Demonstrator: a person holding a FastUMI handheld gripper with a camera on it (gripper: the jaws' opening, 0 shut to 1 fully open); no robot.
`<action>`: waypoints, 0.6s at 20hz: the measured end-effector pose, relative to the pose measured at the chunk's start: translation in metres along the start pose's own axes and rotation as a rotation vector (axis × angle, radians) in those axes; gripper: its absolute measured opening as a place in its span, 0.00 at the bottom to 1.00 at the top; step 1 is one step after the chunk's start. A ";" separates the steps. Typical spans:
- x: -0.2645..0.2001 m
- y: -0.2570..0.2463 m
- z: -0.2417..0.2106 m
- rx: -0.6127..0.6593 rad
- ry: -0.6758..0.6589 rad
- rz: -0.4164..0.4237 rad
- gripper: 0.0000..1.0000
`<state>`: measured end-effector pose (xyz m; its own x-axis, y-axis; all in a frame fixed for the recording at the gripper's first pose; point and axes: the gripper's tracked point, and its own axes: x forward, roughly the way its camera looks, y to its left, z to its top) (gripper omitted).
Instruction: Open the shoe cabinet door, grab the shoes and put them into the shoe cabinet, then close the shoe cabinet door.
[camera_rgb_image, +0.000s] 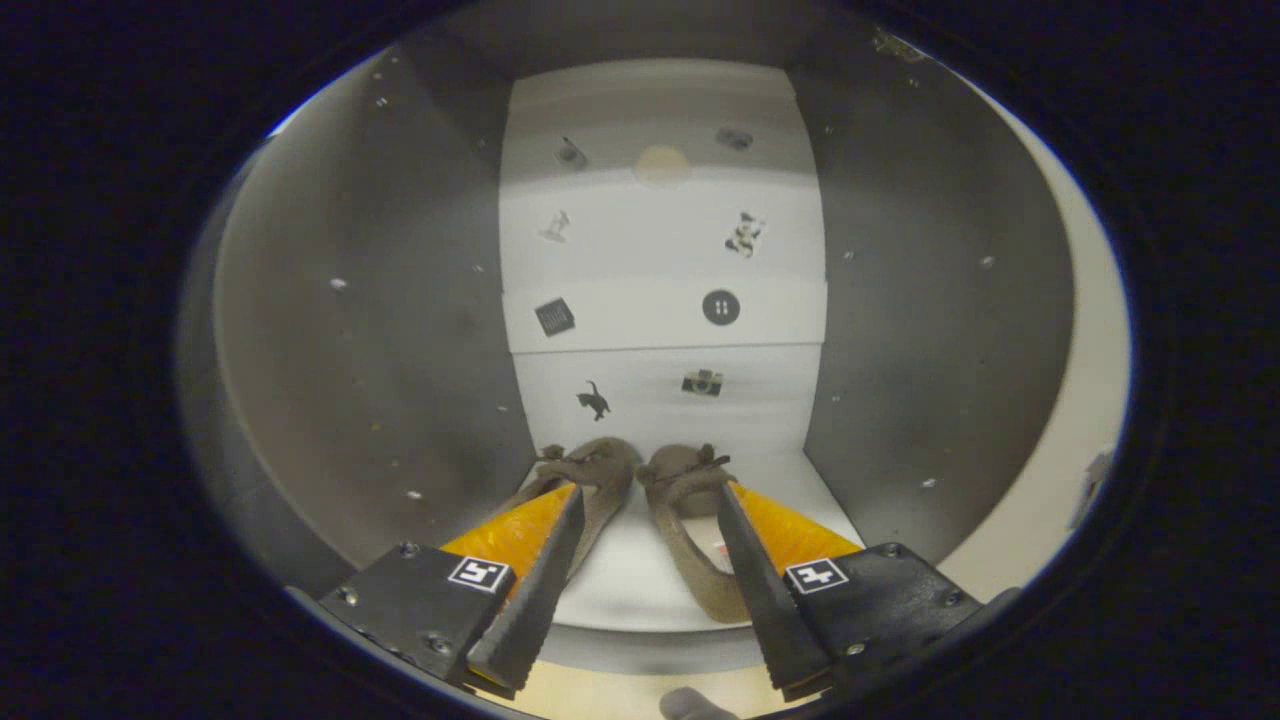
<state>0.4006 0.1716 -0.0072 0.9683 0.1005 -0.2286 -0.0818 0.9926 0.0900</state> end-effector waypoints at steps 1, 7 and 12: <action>-0.019 0.001 0.004 -0.011 -0.023 0.000 0.86; -0.147 0.010 0.007 -0.028 -0.108 0.039 1.00; -0.254 0.011 -0.001 -0.047 -0.171 0.072 1.00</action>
<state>0.1541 0.1570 0.0512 0.9852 0.1625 -0.0553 -0.1596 0.9857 0.0539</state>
